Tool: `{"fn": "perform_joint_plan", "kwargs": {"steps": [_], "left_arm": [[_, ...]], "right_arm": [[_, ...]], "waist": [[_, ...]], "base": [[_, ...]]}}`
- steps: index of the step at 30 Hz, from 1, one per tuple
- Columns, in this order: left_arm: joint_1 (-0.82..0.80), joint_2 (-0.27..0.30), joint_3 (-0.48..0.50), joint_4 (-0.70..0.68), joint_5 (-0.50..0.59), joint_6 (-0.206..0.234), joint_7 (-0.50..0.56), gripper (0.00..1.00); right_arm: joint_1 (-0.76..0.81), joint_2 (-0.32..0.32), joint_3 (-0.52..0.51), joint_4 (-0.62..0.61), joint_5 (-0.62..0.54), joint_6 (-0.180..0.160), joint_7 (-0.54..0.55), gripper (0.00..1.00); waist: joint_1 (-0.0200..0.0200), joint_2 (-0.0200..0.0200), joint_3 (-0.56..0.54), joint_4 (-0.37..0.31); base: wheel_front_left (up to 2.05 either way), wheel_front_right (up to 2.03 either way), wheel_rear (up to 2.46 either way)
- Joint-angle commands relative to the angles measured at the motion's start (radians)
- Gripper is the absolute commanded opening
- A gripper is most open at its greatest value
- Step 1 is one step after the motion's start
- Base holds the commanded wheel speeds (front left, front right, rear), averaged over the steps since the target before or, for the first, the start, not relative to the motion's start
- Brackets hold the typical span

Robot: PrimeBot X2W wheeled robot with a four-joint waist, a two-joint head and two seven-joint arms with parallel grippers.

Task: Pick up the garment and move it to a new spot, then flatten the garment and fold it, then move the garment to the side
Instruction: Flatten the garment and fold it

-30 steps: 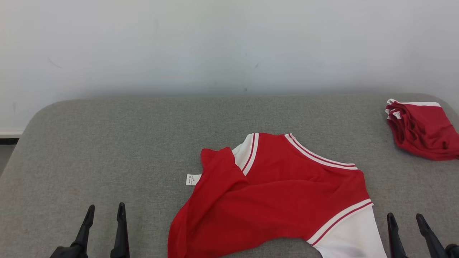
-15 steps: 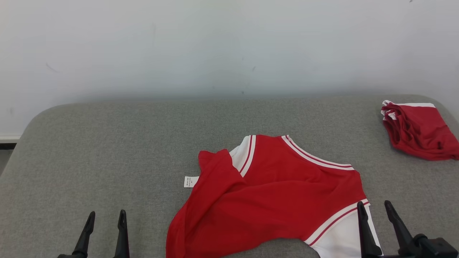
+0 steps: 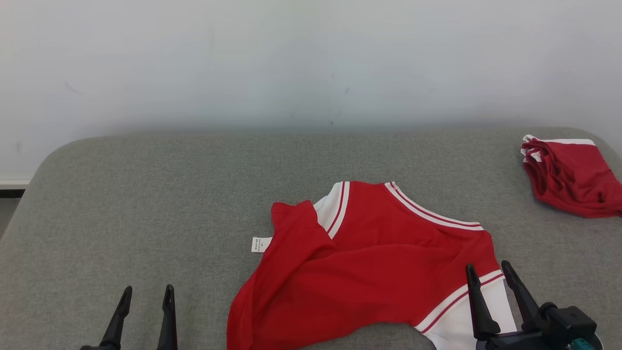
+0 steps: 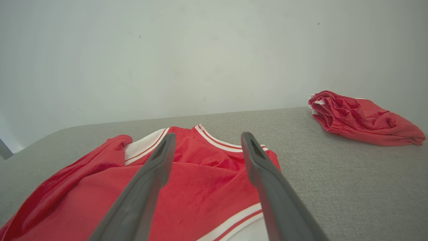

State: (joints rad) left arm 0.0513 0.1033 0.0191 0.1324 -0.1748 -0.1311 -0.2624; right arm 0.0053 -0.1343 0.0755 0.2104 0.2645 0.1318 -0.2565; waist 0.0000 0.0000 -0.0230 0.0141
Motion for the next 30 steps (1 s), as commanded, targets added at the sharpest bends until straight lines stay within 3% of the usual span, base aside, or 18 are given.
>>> {"fn": "perform_joint_plan", "kwargs": {"steps": [1,22,30], "left_arm": [[0.010,0.004,0.001,-0.004,-0.002,0.001,-0.003,1.00],[0.020,0.004,0.000,-0.015,0.009,0.001,-0.003,1.00],[0.027,0.029,-0.139,0.030,0.008,0.001,-0.003,1.00]], "right_arm": [[-0.007,-0.007,0.002,0.002,0.011,-0.003,-0.006,1.00],[-0.016,-0.001,0.001,0.004,0.012,-0.003,-0.009,1.00],[-0.005,-0.024,-0.040,0.057,0.006,-0.003,-0.007,1.00]], "waist": [[0.0000,0.0000,0.000,0.000],[0.0000,0.0000,-0.002,-0.011],[0.0000,0.0000,0.003,-0.016]], "base": [[0.00,0.00,0.00],[0.00,0.00,0.00],[0.00,0.00,0.00]]}}
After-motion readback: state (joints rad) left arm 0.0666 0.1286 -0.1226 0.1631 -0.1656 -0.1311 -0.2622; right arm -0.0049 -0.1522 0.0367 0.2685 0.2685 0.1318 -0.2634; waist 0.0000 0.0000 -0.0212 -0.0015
